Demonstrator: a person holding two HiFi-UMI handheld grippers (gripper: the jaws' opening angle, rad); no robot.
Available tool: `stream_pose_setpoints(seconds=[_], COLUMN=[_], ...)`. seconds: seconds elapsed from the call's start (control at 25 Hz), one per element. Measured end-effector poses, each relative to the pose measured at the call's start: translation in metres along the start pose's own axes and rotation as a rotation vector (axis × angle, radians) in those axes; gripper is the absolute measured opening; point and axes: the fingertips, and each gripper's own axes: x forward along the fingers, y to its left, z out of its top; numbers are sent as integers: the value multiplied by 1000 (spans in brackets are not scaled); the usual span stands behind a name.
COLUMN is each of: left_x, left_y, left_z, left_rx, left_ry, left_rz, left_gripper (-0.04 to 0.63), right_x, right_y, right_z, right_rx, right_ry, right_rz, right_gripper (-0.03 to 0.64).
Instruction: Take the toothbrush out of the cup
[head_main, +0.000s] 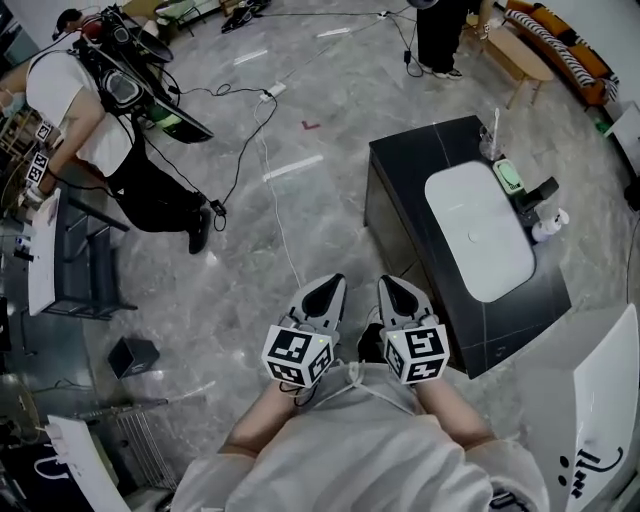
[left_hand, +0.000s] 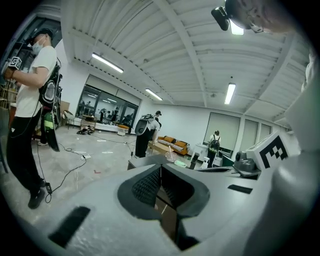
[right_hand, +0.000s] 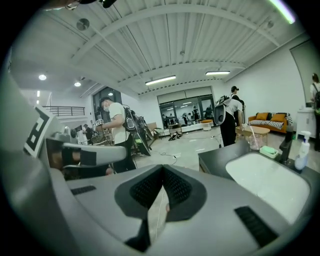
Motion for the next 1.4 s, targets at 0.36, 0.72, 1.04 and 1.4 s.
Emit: stream_pose_setpoints(seconds=[0.36,0.72,1.04,1.4], left_x=[132,243,329,429], left_y=[-5,-58,-89,-92], left_z=[39,41,48,62], left_rx=[32,68,106,145], left_ry=[32,120,182,285], left_rz=[-62,-255,-428,-615], left_gripper=[18,18,18,18], right_x=[40,21,15,37], right_y=[-119,-233,-305,-370], right_z=[51,63,58,63], right_rx=[36,138,210,359], right_ry=[-38,-71,-92,-95], right_rz=[-82,-295,-500,-713], right_gripper=[26,26,26,26])
